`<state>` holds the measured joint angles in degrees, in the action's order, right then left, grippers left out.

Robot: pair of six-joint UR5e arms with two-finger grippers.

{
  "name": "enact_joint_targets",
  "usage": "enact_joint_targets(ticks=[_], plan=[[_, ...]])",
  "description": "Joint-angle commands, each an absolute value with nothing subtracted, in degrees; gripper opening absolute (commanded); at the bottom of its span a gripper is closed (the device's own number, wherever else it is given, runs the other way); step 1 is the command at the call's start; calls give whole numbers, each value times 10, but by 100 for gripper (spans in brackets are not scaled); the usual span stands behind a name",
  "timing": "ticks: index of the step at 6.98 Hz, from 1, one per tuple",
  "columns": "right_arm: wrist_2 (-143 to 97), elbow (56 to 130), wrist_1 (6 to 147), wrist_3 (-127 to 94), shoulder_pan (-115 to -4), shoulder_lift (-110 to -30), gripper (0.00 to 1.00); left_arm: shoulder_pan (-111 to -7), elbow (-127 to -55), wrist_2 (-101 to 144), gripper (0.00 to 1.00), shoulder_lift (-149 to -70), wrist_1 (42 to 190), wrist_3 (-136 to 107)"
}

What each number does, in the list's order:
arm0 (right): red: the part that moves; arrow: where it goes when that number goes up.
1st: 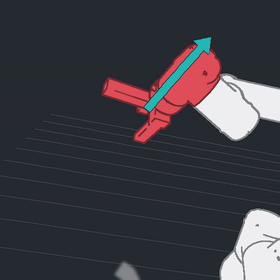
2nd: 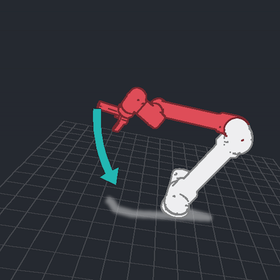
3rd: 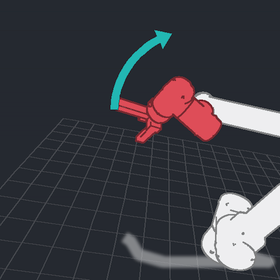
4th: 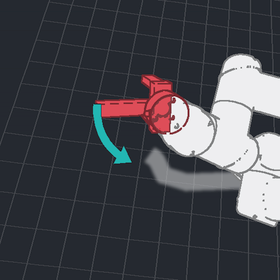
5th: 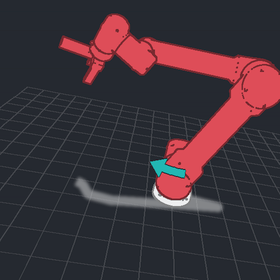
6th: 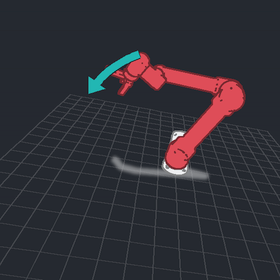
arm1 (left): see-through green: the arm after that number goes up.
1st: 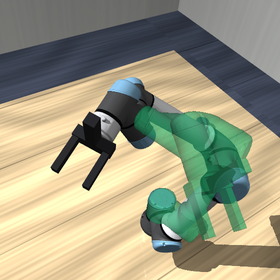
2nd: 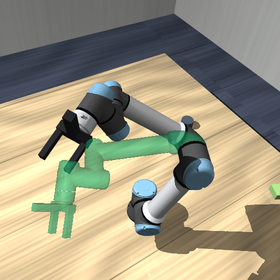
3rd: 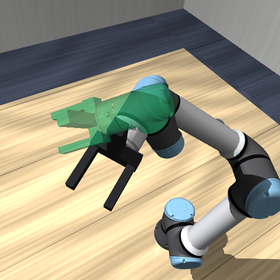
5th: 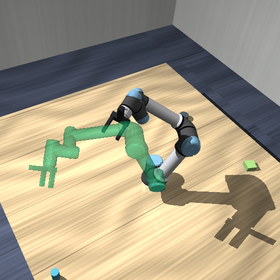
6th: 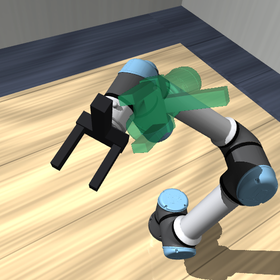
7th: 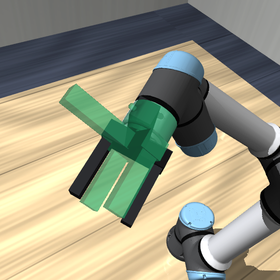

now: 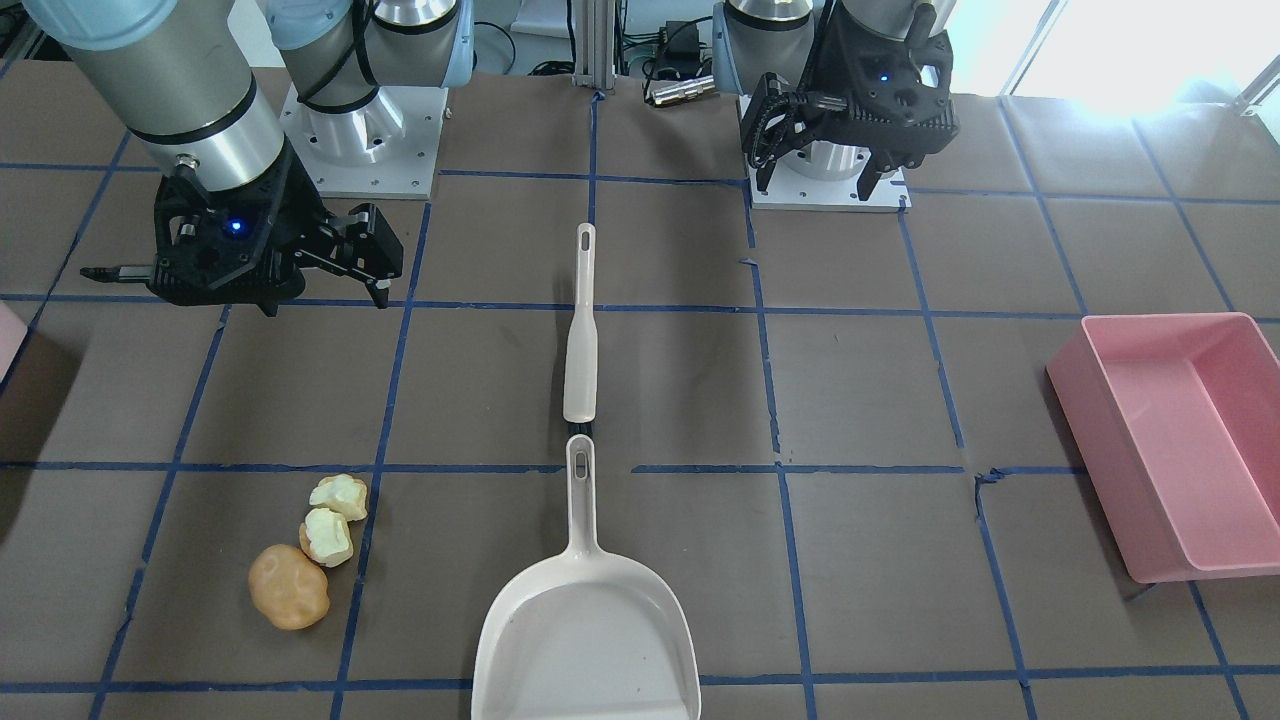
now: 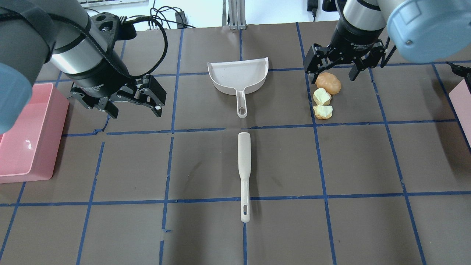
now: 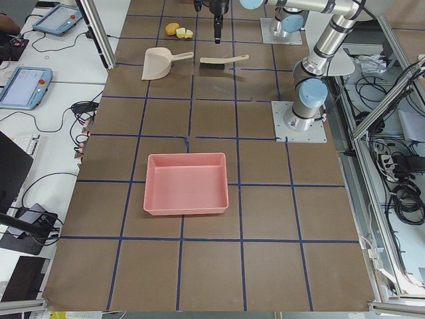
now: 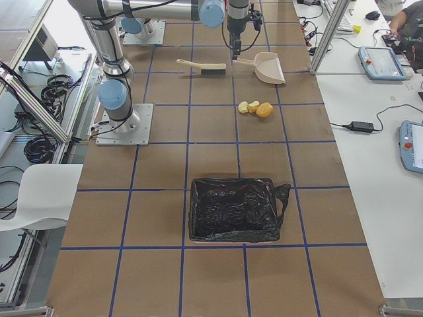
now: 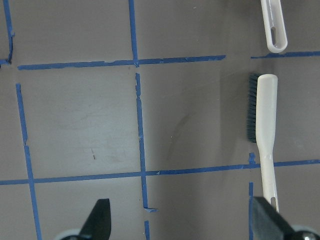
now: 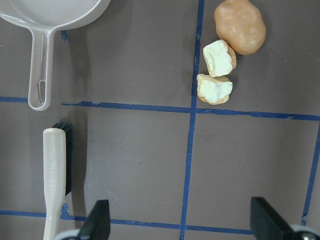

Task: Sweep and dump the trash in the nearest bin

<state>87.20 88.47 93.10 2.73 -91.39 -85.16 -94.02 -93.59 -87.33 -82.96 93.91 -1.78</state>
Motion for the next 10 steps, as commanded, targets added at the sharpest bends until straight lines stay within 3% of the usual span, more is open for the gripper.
enact_joint_targets(ticks=[1, 5, 7, 10], plan=[[873, 885, 931, 27, -913, -851, 100, -940, -936, -874, 100, -828, 940, -16], [871, 885, 928, 29, -911, -851, 100, -940, -937, -874, 100, -827, 943, -15], [875, 885, 930, 40, -913, -852, 100, -963, -971, -868, 100, -837, 946, -23], [874, 880, 933, 49, -920, -846, 100, -1140, -1053, -868, 100, -893, 838, -141]])
